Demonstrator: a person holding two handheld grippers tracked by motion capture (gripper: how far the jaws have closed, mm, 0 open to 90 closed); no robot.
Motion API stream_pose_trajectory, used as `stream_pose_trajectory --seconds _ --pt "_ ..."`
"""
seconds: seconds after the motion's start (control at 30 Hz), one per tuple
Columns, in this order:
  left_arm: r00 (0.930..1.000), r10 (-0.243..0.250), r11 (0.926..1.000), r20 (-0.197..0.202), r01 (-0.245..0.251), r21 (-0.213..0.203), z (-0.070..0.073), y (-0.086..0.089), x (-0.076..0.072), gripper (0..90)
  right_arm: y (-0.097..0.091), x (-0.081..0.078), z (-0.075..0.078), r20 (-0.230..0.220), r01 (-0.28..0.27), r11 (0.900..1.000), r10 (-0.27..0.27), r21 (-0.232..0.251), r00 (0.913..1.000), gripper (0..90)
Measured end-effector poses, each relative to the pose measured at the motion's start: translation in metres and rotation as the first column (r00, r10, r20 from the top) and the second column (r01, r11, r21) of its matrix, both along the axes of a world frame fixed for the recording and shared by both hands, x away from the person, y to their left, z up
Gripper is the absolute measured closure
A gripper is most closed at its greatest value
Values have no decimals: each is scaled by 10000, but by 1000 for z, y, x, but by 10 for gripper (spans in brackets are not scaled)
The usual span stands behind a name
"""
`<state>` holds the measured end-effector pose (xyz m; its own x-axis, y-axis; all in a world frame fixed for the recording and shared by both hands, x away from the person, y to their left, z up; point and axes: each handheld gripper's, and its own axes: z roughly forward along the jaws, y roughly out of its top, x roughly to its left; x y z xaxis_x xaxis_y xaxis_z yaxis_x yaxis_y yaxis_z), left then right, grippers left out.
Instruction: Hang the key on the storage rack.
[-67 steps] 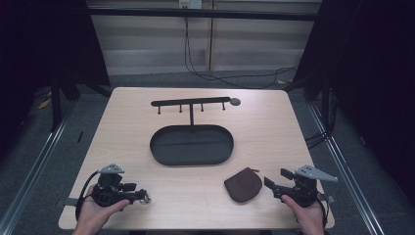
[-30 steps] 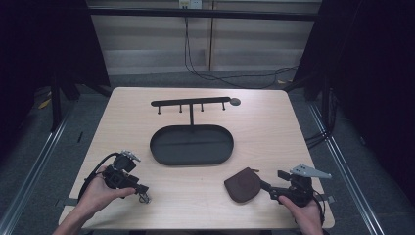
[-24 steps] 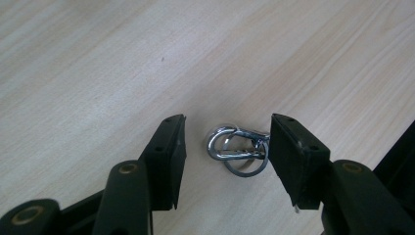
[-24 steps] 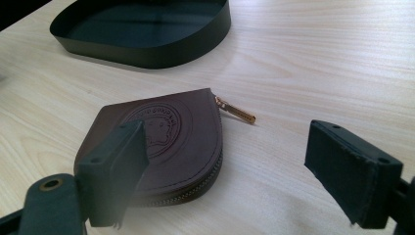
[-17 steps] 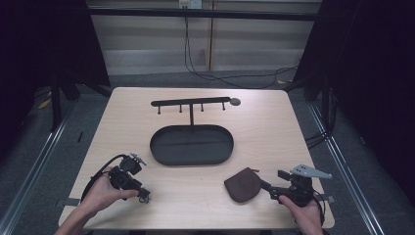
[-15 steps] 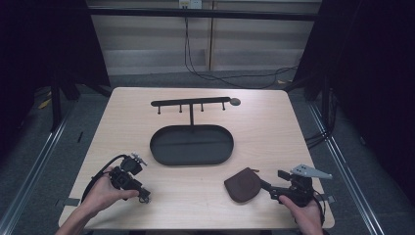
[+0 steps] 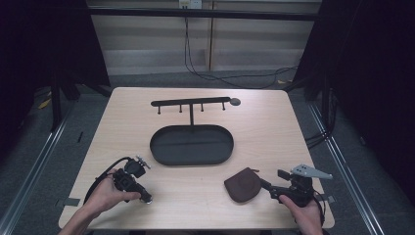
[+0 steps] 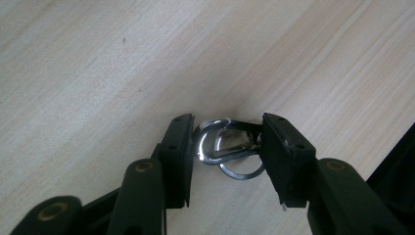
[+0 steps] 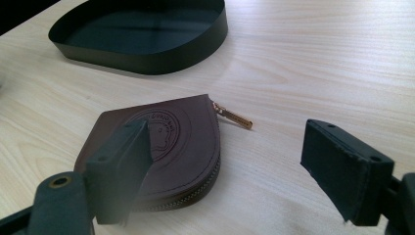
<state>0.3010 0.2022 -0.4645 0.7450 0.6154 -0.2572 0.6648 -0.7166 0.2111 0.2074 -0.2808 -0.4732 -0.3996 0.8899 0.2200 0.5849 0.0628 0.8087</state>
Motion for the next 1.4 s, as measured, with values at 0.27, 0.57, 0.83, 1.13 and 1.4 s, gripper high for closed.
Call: stream_pose_trajectory --seconds 0.27,0.57,0.83,1.13,1.4 --pt "9997 -221 9993 -44 219 -303 5 0 3 688 0 0 0 -61 39 10000 -39 -29 10000 183" --pt "9995 -257 9965 -167 243 -802 13 -1 3 771 0 1 -1 -132 51 9999 -52 -92 9999 182" --pt "9987 -427 9924 -275 392 -1168 19 0 1 824 0 1 -2 -180 58 9999 -60 -115 9998 179" --pt "9940 -1090 9921 15 1088 -630 29 -20 -8 855 1 1 -2 -173 -15 9999 13 -158 9998 175" --pt "9960 -882 9952 151 887 -424 38 -24 -5 856 1 1 -2 -186 -12 9999 9 -145 9998 176"
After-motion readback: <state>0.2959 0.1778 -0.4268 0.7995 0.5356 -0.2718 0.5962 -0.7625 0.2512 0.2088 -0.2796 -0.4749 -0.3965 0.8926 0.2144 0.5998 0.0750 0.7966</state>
